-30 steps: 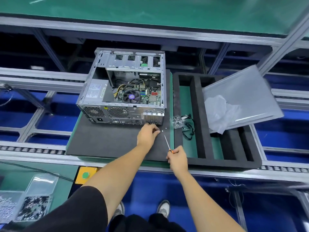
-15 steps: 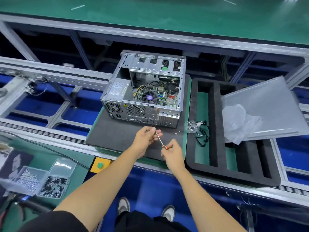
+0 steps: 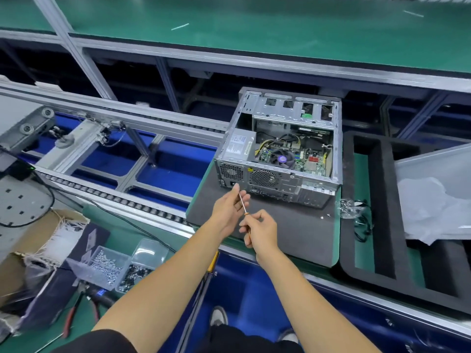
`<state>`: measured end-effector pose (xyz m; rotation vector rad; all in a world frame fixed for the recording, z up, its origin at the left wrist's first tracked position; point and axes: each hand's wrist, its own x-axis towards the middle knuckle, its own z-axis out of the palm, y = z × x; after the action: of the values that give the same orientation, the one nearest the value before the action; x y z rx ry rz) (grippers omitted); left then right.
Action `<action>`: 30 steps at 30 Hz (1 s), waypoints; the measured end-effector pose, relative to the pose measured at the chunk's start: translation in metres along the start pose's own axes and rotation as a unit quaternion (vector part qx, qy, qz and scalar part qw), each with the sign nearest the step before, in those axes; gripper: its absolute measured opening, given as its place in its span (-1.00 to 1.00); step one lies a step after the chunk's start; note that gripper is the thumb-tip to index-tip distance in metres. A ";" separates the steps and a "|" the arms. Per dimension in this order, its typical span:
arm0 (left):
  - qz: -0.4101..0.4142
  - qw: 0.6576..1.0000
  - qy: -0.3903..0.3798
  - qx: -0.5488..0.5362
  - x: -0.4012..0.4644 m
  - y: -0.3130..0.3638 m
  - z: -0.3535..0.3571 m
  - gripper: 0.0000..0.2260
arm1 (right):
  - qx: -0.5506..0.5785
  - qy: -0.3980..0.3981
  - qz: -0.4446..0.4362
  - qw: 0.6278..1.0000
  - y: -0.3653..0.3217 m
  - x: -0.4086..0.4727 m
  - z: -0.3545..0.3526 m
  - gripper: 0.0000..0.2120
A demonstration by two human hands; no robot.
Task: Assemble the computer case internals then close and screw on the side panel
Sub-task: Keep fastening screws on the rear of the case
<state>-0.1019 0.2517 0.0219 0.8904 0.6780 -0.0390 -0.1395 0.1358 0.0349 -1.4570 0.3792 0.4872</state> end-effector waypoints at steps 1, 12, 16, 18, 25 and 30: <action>0.002 1.000 0.003 -0.015 0.002 0.009 -0.002 -0.78 | 0.005 0.002 0.000 1.000 -0.003 0.000 0.012 -0.90; -0.038 0.999 -0.027 -0.007 0.027 0.073 -0.024 -0.80 | 0.067 0.071 -0.007 0.995 -0.016 0.019 0.100 -0.86; -0.055 0.997 -0.045 0.022 0.032 0.084 -0.029 -0.79 | 0.077 0.092 -0.005 0.993 -0.014 0.026 0.114 -0.84; -0.061 0.996 -0.054 0.037 0.035 0.088 -0.030 -0.79 | 0.082 0.106 -0.006 0.991 -0.013 0.029 0.120 -0.84; -0.076 0.994 -0.058 0.051 0.045 0.090 -0.028 -0.76 | 0.085 0.132 -0.017 0.988 -0.013 0.034 0.125 -0.85; -0.084 0.993 -0.063 0.049 0.048 0.092 -0.026 -0.76 | 0.078 0.144 -0.030 0.986 -0.014 0.039 0.125 -0.81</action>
<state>-0.0492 0.3411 0.0486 0.9162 0.6352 -0.2782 -0.1051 0.2632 0.0373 -1.3834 0.5891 0.1923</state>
